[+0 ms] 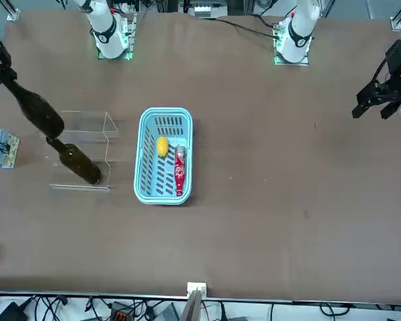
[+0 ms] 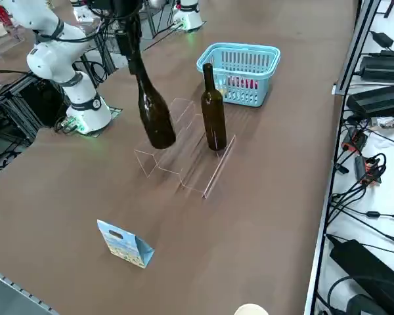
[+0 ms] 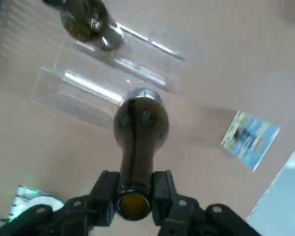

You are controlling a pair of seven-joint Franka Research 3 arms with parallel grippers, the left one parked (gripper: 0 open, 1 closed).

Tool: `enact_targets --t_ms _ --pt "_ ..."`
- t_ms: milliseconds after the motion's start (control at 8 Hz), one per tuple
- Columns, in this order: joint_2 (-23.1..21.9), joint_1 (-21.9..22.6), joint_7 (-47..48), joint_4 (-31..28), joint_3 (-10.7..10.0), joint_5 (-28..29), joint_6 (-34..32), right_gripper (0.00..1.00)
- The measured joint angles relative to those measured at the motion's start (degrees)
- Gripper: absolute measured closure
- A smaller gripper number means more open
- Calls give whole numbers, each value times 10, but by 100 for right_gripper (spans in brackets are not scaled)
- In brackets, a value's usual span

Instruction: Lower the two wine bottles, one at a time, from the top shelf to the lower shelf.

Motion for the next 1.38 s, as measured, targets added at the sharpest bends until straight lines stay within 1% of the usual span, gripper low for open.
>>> enact_targets --t_ms 250,375,625,1000,1375 --pt "72 4 -53 66 0 0 2 62" --pt "102 6 -71 89 0 1 7 62" --pt "143 7 -101 111 0 1 35 62" --pt "170 12 -118 118 0 5 65 62" --pt "188 14 -143 119 -2 26 79 62"
